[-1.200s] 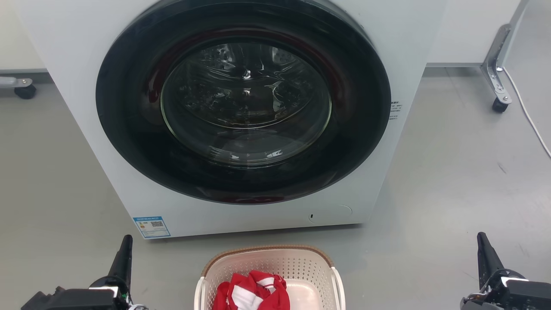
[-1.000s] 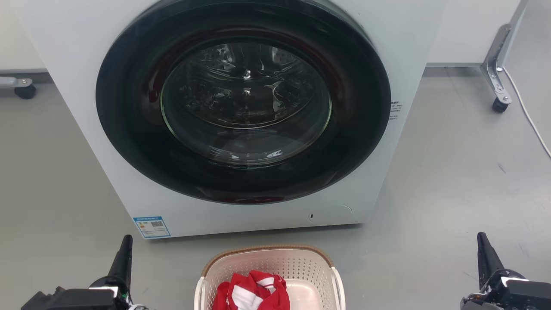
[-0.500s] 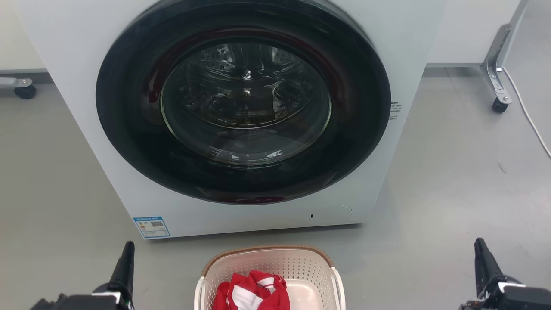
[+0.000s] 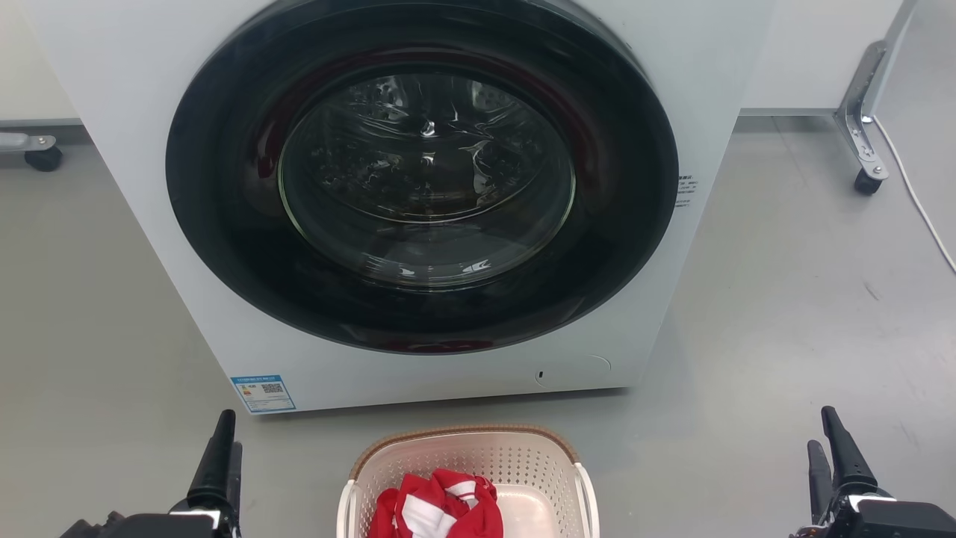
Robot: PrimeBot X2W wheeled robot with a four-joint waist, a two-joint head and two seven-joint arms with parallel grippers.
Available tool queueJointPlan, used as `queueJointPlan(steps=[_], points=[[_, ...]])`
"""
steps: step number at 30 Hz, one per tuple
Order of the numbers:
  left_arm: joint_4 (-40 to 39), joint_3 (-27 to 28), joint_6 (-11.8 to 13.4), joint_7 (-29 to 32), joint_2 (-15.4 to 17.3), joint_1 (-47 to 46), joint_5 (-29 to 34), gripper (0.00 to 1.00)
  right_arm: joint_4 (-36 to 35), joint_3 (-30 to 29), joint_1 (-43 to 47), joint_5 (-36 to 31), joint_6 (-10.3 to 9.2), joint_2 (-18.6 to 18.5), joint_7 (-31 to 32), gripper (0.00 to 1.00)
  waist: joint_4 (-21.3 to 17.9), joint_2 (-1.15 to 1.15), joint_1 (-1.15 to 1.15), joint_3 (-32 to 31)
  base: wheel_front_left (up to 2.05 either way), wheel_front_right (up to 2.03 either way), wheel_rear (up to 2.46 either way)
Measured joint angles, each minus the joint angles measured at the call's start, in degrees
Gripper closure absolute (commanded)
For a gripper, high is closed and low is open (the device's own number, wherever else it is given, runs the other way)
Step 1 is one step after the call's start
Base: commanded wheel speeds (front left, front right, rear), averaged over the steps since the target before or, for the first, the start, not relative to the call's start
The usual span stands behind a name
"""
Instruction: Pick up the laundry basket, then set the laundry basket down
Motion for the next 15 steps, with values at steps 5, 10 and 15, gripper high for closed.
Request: queueJointPlan(steps=[5, 10, 15], points=[[-0.2, -1.2, 0.0, -1.5, 0.3, -0.4, 2.9, 0.00, 0.0, 1.1, -0.3, -2.5, 0.00, -0.3, -1.2, 0.00, 0.0, 0.00, 0.00, 0.0, 0.00, 0.00, 0.00], [-0.5, -2.8, 0.0, -2.9, 1.4, -1.3, 6.9, 0.00, 0.0, 2.1, -1.2, -5.7, 0.00, -1.1, -2.7, 0.00, 0.1, 0.00, 0.00, 0.0, 0.00, 0.00, 0.00], [-1.0, -4.8, 0.5, -4.1, 2.5, -1.8, 11.9, 0.00, -0.1, 3.9, -1.5, -10.5, -0.07, -2.1, -4.1, 0.00, 0.1, 0.00, 0.00, 0.0, 0.00, 0.00, 0.00]])
